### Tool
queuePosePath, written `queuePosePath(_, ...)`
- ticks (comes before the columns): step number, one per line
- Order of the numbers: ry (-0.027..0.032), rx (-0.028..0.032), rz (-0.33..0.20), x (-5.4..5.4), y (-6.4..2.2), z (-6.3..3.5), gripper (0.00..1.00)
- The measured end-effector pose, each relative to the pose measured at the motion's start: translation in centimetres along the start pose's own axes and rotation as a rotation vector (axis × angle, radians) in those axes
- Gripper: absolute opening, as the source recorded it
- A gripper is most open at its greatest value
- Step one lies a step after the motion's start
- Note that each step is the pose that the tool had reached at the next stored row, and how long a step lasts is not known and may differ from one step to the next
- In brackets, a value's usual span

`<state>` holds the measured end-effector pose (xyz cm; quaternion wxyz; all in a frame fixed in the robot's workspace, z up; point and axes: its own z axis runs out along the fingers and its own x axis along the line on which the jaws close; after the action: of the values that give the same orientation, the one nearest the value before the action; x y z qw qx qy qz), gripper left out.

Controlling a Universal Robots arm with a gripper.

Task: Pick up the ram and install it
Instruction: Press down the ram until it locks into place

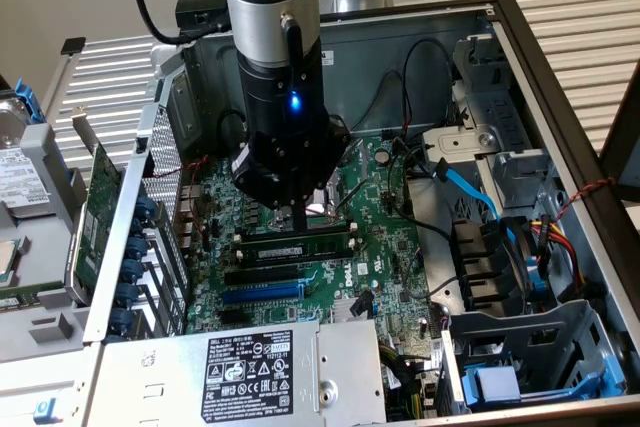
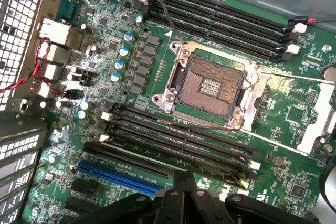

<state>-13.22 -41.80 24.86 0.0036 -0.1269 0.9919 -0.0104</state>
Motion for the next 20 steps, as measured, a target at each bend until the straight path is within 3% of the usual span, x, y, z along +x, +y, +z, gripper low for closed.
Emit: queuePosePath(20,0.0067,0.0014,0.305,0.00,0.00,0.01,0.10)
